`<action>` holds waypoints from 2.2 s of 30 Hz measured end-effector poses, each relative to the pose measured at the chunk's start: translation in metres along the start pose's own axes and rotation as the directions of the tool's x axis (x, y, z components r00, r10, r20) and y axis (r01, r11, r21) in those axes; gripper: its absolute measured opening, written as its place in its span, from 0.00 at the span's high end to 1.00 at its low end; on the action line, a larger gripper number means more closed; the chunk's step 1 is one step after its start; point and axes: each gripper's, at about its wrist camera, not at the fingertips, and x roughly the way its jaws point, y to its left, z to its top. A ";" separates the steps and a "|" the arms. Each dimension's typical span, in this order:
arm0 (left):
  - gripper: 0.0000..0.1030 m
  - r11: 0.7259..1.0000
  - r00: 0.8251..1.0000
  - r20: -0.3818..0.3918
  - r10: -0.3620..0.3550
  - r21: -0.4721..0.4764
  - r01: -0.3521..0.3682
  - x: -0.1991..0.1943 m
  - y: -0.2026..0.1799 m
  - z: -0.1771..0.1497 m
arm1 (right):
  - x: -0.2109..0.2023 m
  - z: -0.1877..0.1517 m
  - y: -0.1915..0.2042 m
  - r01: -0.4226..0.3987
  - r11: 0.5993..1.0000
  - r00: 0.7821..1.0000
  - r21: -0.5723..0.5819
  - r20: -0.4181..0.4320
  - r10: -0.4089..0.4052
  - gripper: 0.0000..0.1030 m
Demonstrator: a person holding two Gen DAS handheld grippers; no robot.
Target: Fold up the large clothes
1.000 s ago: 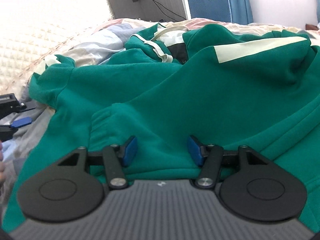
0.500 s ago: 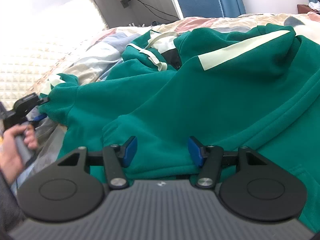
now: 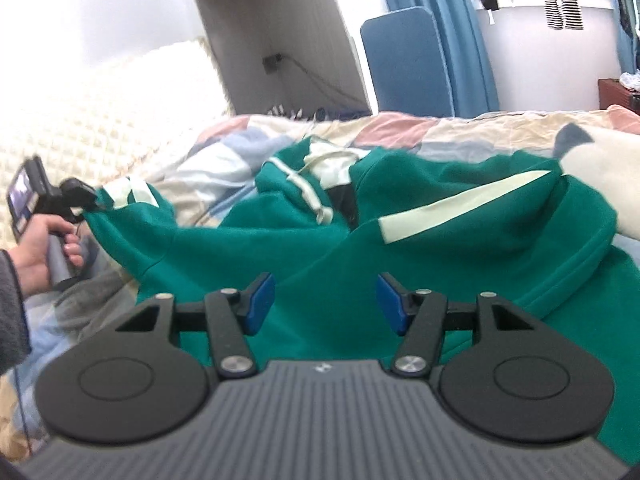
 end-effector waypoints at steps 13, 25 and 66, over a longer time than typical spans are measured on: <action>0.88 0.573 0.891 -0.032 -0.453 0.755 0.318 -0.221 -0.223 -0.118 | -0.072 0.009 -0.054 0.035 0.986 0.990 0.161 0.130 -0.057 0.41; 0.79 0.668 0.822 -0.319 -0.471 0.479 0.569 -0.231 -0.222 -0.214 | -0.084 0.004 -0.069 -0.010 0.974 0.989 0.227 0.144 -0.023 0.41; 0.54 0.663 0.628 -0.278 -0.727 -0.521 0.537 -0.052 -0.060 -0.212 | 0.093 0.002 0.021 0.130 0.987 0.988 -0.099 -0.072 -0.137 0.77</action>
